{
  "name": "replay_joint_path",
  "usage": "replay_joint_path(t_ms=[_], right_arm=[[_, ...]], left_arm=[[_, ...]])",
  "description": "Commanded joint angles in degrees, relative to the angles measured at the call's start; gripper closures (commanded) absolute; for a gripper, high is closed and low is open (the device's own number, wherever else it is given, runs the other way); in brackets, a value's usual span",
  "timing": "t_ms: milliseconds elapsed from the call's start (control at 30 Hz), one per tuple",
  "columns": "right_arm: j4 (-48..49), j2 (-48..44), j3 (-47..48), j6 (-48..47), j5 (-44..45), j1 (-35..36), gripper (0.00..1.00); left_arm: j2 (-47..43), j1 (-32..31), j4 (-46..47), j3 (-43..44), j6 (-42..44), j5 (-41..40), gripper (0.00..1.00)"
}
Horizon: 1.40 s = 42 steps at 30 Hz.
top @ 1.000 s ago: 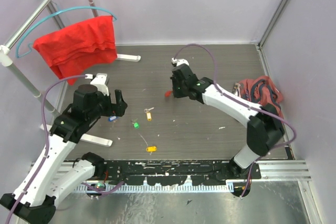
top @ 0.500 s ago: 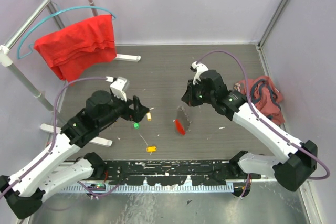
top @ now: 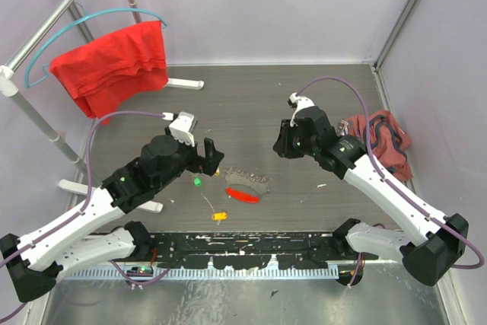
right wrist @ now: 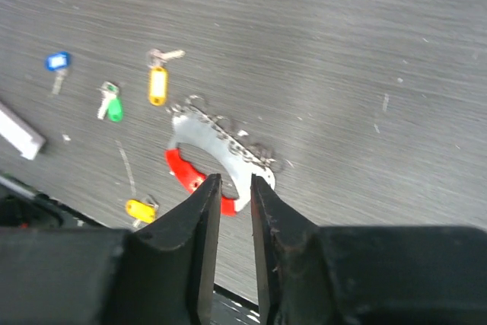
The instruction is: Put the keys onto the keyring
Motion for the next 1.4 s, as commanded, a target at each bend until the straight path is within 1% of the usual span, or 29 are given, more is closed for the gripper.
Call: replay_joint_path(t_ms=[0,67,100,200,267,333,433,500,567,633,733,1033,1200,1300,1367], right_arm=[[-3.2,0.1,-0.5,-1.1,5.5,2.0,0.69],[-3.6,1.7,-0.4,-1.0,6.8,3.4,0.66],[-3.7,2.7,-0.4,-0.7,7.8,4.3,0.65],[-4.1,4.5,-1.9,2.3,11.6,6.9,0.64],[-3.9,4.9,-4.1,4.6,15.8,9.1,0.63],[-2.4,5.3,-6.5,6.7,16.6,11.9,0.6],[-0.3,6.6,-9.3,9.6,19.4,16.4,0.52],[2.6,7.3,-11.4,9.4,18.3,16.9,0.52],[5.7,8.4,-13.5,8.5,16.1,17.0,0.53],[8.1,9.9,-14.4,7.2,13.3,16.9,0.57],[10.2,12.0,-15.1,6.1,9.0,16.9,0.59],[8.8,19.0,-13.3,3.5,11.9,16.9,0.65],[8.3,20.9,-12.4,3.3,14.2,16.9,0.66],[8.8,21.3,-12.2,3.1,14.3,16.9,0.7],[9.2,21.3,-12.4,3.0,14.3,16.9,0.71]], left_arm=[[0.2,0.4,-11.2,6.0,-0.6,-9.8,0.01],[1.4,2.1,-16.0,7.6,-1.4,-9.1,0.01],[1.9,3.6,-17.4,7.9,-1.9,-7.4,0.01],[2.0,9.3,-19.6,7.7,-3.5,-1.0,0.01],[0.8,11.6,-20.1,6.9,-3.7,0.3,0.02],[-0.5,12.1,-20.2,6.3,-3.6,-0.6,0.02],[-1.1,12.1,-22.2,7.4,-1.8,-0.4,0.02],[-0.5,12.1,-24.3,8.7,0.0,-0.3,0.02],[-0.4,12.1,-24.9,8.4,2.0,-0.5,0.03],[-0.1,12.1,-25.8,8.5,3.0,-0.5,0.02],[-0.1,12.2,-26.4,7.8,3.5,-0.3,0.03],[-0.3,12.1,-26.4,7.2,3.8,0.0,0.03],[0.2,12.1,-26.5,7.3,3.9,0.3,0.03],[0.2,12.1,-26.5,7.2,3.9,0.3,0.03],[0.1,12.1,-26.5,7.2,3.9,0.4,0.03]])
